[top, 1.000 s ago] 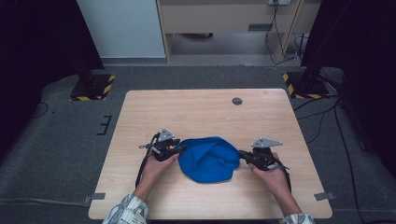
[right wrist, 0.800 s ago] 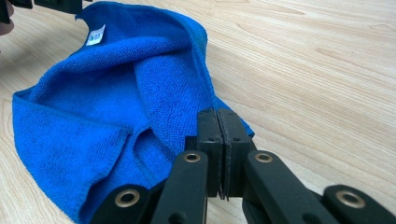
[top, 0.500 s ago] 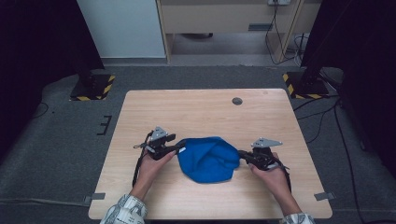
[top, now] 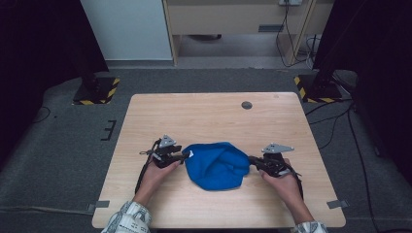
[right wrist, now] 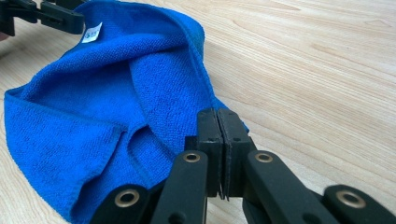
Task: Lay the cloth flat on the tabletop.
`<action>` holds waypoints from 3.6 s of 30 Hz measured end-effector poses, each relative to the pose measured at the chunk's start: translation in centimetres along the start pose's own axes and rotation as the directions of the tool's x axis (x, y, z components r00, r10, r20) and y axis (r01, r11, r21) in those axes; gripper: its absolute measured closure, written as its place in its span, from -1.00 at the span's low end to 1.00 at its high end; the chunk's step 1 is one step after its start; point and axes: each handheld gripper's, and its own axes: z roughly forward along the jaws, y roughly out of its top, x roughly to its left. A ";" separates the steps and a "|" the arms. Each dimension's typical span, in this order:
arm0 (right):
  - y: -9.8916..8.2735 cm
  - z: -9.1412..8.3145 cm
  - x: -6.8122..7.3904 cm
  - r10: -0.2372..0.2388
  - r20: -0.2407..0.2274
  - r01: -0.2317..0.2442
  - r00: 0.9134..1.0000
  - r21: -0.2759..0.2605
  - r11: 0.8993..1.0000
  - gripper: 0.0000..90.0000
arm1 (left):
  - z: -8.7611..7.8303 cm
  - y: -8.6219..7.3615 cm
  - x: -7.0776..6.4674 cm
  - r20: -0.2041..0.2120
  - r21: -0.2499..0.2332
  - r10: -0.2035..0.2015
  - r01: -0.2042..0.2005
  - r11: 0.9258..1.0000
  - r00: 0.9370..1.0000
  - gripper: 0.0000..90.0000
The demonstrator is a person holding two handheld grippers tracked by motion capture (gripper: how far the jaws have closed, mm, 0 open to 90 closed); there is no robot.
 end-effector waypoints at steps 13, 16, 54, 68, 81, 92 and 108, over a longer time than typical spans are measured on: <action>0.1 -0.1 0.0 0.004 0.005 -0.004 1.000 -0.010 1.000 0.98 | 0.3 0.5 -0.3 -0.005 0.001 0.018 -0.018 1.000 1.000 0.81; 0.1 -0.3 -0.1 0.007 0.009 -0.007 1.000 -0.017 1.000 0.98 | -0.1 0.8 -0.4 -0.012 -0.030 0.007 -0.007 1.000 1.000 0.94; 4.0 -4.3 -2.1 -0.017 0.044 0.022 0.999 -0.122 0.992 0.98 | -4.0 5.6 -2.3 -0.006 -0.193 -0.069 0.066 0.979 0.998 0.96; 6.7 -7.2 -2.7 -0.027 0.038 0.035 0.999 -0.225 0.974 0.98 | -5.9 8.7 -3.1 -0.041 -0.213 -0.036 0.027 0.977 0.999 0.97; 8.4 -9.2 -2.4 -0.055 0.051 0.066 0.997 -0.252 0.965 0.98 | -7.1 10.1 -3.4 -0.043 -0.231 -0.028 0.017 0.973 0.999 0.97; 9.0 -9.2 -1.9 -0.074 0.038 0.081 0.997 -0.259 0.963 0.97 | -8.2 10.6 -2.8 -0.053 -0.247 -0.048 0.033 0.968 0.997 0.98; 10.1 -12.0 0.0 -0.120 0.013 0.118 0.993 -0.322 0.939 0.98 | -11.5 10.8 -4.1 -0.057 -0.285 -0.003 -0.013 0.958 0.998 0.97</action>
